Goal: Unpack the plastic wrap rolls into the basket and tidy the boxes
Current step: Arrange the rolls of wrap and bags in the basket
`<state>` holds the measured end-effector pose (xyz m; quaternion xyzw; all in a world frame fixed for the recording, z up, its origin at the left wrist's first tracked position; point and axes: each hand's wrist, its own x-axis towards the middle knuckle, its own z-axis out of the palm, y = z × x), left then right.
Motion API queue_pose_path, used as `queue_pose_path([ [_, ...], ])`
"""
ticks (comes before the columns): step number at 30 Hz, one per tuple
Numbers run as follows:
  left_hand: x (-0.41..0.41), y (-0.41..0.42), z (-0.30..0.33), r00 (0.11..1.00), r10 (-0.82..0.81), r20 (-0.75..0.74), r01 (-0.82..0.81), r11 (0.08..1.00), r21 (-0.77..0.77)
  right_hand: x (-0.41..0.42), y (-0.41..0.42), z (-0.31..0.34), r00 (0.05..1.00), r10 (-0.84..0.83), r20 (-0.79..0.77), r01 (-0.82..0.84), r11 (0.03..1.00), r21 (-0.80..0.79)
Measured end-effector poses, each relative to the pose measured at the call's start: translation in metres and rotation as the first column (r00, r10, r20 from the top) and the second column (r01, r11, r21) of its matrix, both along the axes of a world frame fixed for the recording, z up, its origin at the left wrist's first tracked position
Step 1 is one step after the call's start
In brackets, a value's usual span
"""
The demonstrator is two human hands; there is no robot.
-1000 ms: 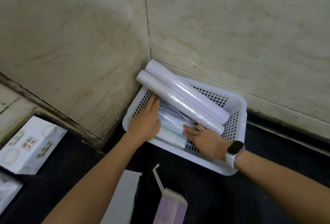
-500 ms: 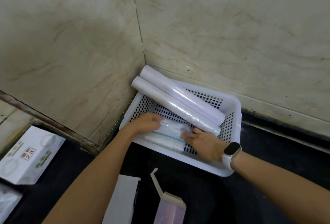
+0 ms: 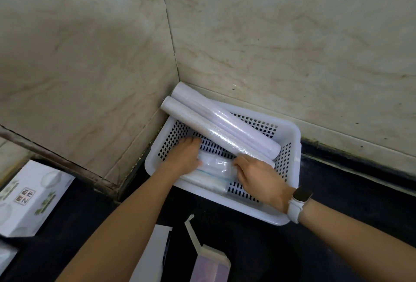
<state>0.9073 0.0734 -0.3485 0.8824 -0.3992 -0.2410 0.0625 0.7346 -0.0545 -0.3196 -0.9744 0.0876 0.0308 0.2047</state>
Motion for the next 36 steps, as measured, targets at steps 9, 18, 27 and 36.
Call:
queue_pose_path([
  [9,-0.007,0.017,0.021,0.973,-0.081,0.218,0.139,0.954,-0.266,0.018,0.005,0.016,0.971,0.059,0.233,-0.028,0.991,-0.131],
  [18,-0.013,0.034,0.076,0.898,0.04,-0.438,-0.299,0.785,-0.542,0.028,-0.006,0.043,0.991,0.132,0.022,-0.134,0.975,0.176],
  [27,-0.033,0.056,0.074,0.42,0.012,-0.907,-0.775,0.525,-0.352,0.01,-0.002,0.05,0.951,-0.298,0.081,0.129,0.622,0.773],
  [36,-0.046,0.058,0.069,0.581,0.022,-0.814,-0.737,0.437,-0.515,0.008,0.007,0.048,0.865,-0.497,0.061,0.187,0.434,0.881],
])
